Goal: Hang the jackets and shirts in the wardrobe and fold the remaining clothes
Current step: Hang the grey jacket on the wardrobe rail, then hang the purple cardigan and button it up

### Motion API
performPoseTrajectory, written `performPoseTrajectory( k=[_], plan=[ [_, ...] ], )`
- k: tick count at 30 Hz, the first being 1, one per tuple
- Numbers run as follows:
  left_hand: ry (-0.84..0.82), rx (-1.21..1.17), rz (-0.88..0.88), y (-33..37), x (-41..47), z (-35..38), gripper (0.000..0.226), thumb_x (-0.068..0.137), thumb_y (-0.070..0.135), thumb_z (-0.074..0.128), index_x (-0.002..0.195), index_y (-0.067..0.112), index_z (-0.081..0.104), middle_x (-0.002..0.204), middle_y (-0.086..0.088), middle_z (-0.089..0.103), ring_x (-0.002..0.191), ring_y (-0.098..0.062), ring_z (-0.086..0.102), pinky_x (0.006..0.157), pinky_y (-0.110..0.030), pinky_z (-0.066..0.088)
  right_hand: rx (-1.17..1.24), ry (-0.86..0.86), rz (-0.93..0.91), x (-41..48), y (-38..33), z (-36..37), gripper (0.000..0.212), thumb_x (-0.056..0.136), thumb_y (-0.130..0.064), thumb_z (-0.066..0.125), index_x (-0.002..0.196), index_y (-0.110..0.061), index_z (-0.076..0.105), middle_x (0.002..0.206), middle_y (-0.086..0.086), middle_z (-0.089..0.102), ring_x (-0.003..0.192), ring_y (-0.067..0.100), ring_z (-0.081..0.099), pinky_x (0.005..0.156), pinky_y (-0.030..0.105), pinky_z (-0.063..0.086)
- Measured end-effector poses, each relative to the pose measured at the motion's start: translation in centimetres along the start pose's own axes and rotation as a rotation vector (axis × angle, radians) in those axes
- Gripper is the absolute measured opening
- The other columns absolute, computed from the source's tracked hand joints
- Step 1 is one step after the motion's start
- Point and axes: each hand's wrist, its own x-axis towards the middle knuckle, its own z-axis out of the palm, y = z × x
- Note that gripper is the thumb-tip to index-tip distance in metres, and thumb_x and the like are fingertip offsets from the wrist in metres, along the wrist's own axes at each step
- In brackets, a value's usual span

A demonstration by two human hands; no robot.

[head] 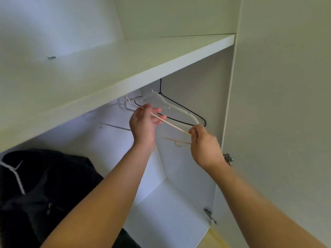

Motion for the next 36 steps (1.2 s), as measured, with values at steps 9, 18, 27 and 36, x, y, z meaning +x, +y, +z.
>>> performPoseTrajectory(
  k=[9, 18, 27, 36],
  plan=[
    [-0.195, 0.001, -0.319, -5.2, -6.6, 0.4, 0.027, 0.103, 0.030, 0.054, 0.085, 0.011, 0.063, 0.082, -0.005, 0.076, 0.079, -0.033, 0.077, 0.062, -0.027, 0.058, 0.034, 0.213, 0.396, -9.7, 6.4, -4.8, 0.021, 0.100, -0.021, 0.036, 0.093, -0.030, 0.054, 0.068, -0.005, 0.059, 0.062, 0.016, 0.056, 0.051, 0.029, 0.036],
    [-0.589, 0.252, -0.875, -16.6, -20.3, 1.3, 0.038, 0.108, 0.033, 0.040, 0.085, 0.011, 0.062, 0.072, -0.004, 0.074, 0.069, -0.022, 0.076, 0.064, -0.030, 0.054, -0.254, 0.353, 0.916, -30.8, 10.0, -10.3, 0.019, 0.102, -0.022, 0.038, 0.095, -0.023, 0.055, 0.068, -0.001, 0.060, 0.059, 0.026, 0.057, 0.051, 0.036, 0.048],
    [-1.285, 0.728, -0.989, -19.4, -39.4, 2.6, 0.053, 0.109, 0.040, 0.039, 0.084, 0.013, 0.077, 0.072, 0.001, 0.073, 0.054, -0.009, 0.060, 0.054, -0.025, 0.043, -0.342, 0.662, 1.073, -47.6, 7.2, -13.2, 0.014, 0.101, -0.039, 0.047, 0.106, -0.032, 0.058, 0.078, -0.019, 0.058, 0.069, 0.005, 0.058, 0.060, 0.025, 0.043],
    [-1.740, 1.143, -0.681, -21.8, -57.8, 3.4, 0.047, 0.096, 0.059, 0.059, 0.099, 0.014, 0.072, 0.090, 0.002, 0.072, 0.060, -0.011, 0.063, 0.050, -0.024, 0.042, -0.247, 0.779, 1.282, -65.0, 7.7, -18.5, 0.038, 0.100, -0.055, 0.044, 0.072, -0.030, 0.055, 0.065, -0.010, 0.058, 0.062, 0.006, 0.053, 0.056, 0.033, 0.046]
  ],
)
